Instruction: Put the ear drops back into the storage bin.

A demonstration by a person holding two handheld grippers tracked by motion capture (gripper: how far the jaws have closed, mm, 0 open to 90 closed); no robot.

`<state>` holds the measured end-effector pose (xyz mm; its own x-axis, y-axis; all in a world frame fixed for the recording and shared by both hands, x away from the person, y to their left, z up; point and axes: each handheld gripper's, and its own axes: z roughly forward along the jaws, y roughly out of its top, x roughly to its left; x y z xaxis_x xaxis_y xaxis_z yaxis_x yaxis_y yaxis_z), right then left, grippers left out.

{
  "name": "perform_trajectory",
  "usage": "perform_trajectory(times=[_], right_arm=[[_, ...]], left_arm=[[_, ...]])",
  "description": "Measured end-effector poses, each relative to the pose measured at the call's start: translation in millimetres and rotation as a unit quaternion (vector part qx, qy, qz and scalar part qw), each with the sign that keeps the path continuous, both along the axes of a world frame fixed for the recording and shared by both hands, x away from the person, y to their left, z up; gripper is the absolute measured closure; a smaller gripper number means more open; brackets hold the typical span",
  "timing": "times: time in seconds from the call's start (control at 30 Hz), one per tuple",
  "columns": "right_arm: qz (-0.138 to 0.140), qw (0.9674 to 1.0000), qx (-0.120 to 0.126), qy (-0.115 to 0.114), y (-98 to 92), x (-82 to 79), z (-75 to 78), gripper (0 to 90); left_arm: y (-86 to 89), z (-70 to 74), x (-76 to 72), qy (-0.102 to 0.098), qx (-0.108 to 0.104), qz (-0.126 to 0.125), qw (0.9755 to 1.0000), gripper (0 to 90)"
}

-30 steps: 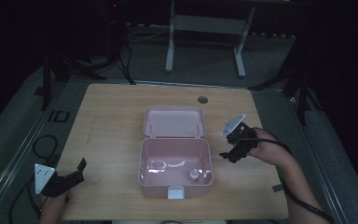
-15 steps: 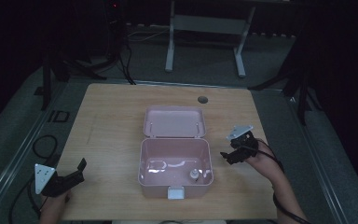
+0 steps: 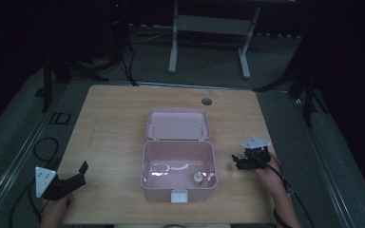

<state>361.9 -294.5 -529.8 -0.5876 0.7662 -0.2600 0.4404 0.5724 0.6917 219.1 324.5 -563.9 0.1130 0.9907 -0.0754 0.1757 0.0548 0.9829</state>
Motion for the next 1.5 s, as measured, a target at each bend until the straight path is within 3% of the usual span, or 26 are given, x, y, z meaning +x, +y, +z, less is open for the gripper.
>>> perform_trajectory(times=[0.17,0.3,0.4,0.53,0.77,0.87,1.0,1.07,1.5], right_arm=[[-0.033,0.9977,0.058,-0.016,-12.0,-4.1,-6.0,12.0],[-0.047,0.9935,0.1,-0.027,-21.0,-7.2,-9.2,12.0],[-0.054,0.9906,0.122,-0.029,-26.3,-9.3,-11.0,12.0],[-0.07,0.9879,0.135,-0.031,-31.8,-10.6,-12.9,11.4],[-0.096,0.9753,0.195,-0.035,-44.1,-14.0,-17.6,11.3],[-0.103,0.9685,0.223,-0.039,-50.1,-15.8,-17.5,11.3],[-0.109,0.9559,0.27,-0.038,-60.1,-17.9,-17.7,11.6],[-0.114,0.9519,0.283,-0.032,-64.1,-18.0,-19.1,11.6],[-0.121,0.9557,0.267,-0.023,-66.6,-17.3,-23.0,11.6]], left_arm=[[-0.1,0.0,0.0,0.0,0.001,0.0,1.0,0.4],[0.2,0.0,0.0,0.0,-0.002,0.0,1.0,0.4],[0.1,0.0,0.1,0.0,-0.001,0.0,1.0,0.4],[0.1,0.0,-0.1,0.0,0.0,0.0,1.0,0.4],[0.1,0.0,-0.1,0.0,0.0,-0.001,1.0,0.4],[0.2,0.0,-0.1,0.0,-0.001,-0.001,1.0,0.5],[0.1,0.0,-0.1,0.0,0.0,-0.001,1.0,0.4],[-0.2,0.0,-0.3,-0.001,0.001,-0.001,1.0,0.4],[0.2,-0.1,-0.3,-0.001,-0.002,0.0,1.0,0.4]])
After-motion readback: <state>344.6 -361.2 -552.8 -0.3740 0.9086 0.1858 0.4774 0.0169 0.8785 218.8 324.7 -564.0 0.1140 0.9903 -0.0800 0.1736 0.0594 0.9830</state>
